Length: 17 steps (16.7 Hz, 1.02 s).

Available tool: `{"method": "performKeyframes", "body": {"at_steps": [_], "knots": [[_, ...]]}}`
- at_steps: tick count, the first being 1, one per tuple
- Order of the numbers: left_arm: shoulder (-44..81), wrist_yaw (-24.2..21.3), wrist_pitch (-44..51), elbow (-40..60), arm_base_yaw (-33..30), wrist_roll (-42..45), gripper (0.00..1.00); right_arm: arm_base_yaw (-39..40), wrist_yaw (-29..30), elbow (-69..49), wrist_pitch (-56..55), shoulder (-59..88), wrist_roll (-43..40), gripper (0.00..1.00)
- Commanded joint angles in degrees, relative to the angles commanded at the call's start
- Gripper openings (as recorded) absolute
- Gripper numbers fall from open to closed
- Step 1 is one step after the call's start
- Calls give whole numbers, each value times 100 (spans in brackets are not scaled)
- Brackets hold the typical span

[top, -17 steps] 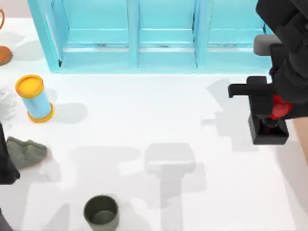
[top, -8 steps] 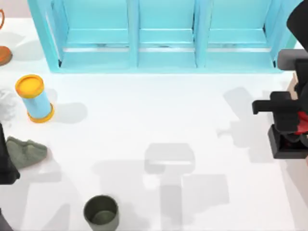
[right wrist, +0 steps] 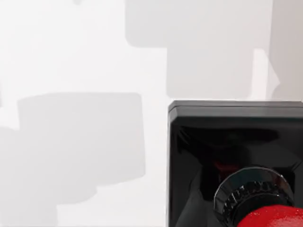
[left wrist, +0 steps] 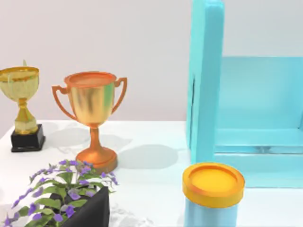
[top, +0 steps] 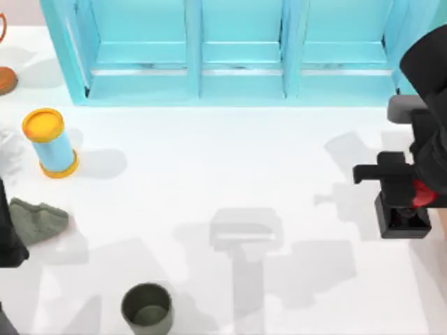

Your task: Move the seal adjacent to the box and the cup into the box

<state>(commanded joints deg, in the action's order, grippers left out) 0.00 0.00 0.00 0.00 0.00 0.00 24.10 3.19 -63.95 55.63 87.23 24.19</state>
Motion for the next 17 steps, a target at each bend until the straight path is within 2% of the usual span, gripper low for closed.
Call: {"method": "performKeyframes", "body": {"at_steps": [7, 17], "knots": [[0, 0, 0, 0, 0, 0, 100, -18, 6, 340, -368, 121, -10, 0], [0, 0, 0, 0, 0, 0, 100, -18, 6, 340, -368, 121, -10, 75]]}}
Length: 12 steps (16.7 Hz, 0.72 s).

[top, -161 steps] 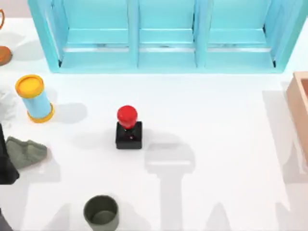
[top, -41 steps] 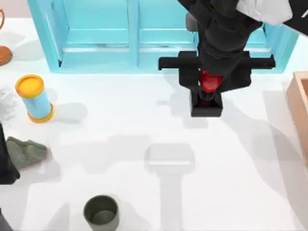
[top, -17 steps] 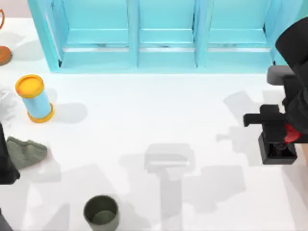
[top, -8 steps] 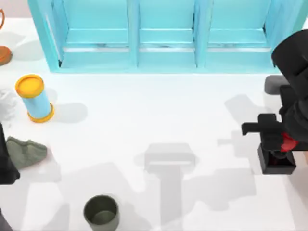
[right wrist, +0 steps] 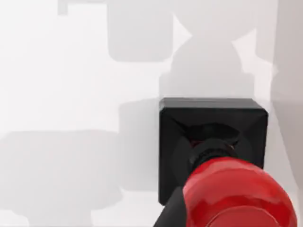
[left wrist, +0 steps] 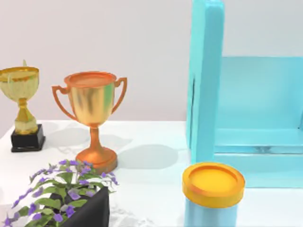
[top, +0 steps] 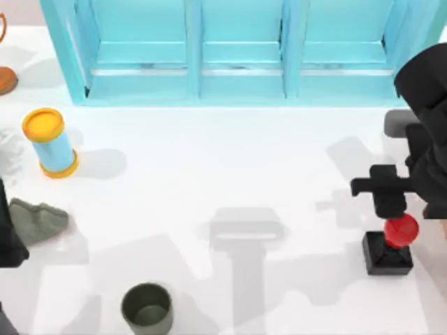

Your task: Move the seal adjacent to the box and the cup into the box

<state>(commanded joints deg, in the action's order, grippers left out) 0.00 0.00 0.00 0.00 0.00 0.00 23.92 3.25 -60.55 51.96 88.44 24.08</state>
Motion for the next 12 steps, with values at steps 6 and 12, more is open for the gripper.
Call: {"method": "performKeyframes", "body": {"at_steps": [6, 12], "knots": [[0, 0, 0, 0, 0, 0, 100, 0, 0, 0, 0, 0, 0, 100], [0, 0, 0, 0, 0, 0, 100, 6, 0, -1, 1, -3, 0, 100]]}}
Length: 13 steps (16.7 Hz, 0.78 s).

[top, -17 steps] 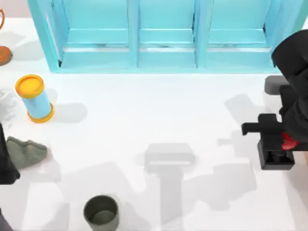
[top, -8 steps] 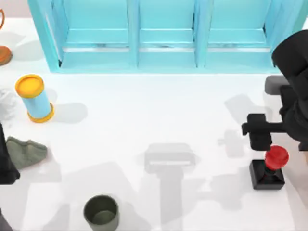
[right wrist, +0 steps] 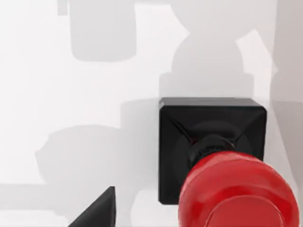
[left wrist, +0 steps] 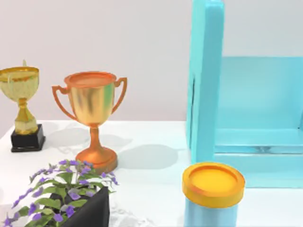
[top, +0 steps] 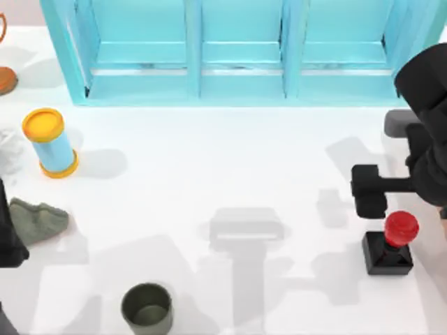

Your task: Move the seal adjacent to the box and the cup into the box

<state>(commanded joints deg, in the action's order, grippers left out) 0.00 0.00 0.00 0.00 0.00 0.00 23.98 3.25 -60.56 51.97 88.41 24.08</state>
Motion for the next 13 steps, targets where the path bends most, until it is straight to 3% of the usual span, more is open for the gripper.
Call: {"method": "performKeyframes", "body": {"at_steps": [4, 13], "knots": [[0, 0, 0, 0, 0, 0, 100, -1, -8, -423, 358, -48, 7, 100], [0, 0, 0, 0, 0, 0, 100, -31, -6, -2172, 2274, -104, -33, 100]]}}
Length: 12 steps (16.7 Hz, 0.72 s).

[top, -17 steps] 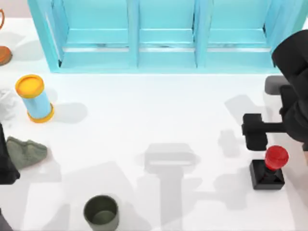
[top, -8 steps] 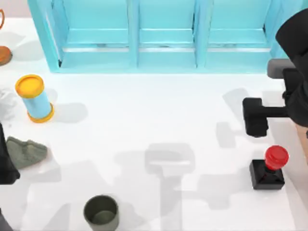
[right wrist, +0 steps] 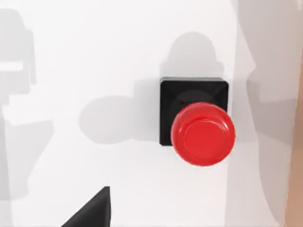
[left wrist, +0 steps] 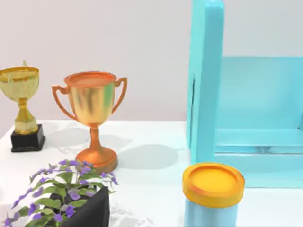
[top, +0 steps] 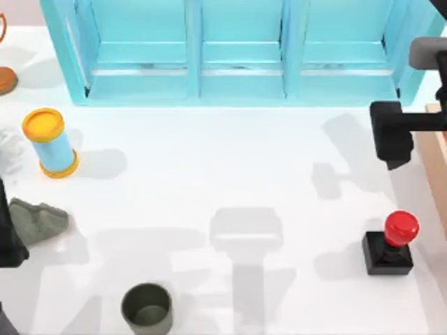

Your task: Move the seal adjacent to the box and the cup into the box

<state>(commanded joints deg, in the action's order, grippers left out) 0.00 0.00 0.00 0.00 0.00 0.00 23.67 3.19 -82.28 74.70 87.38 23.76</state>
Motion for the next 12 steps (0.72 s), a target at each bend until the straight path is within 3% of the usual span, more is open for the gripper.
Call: {"method": "performKeyframes", "body": {"at_steps": [7, 12], "knots": [[0, 0, 0, 0, 0, 0, 100, 218, 2, -140, -21, 139, 201, 100], [0, 0, 0, 0, 0, 0, 100, 1620, -7, -1005, -11, 1022, 1476, 100]]}}
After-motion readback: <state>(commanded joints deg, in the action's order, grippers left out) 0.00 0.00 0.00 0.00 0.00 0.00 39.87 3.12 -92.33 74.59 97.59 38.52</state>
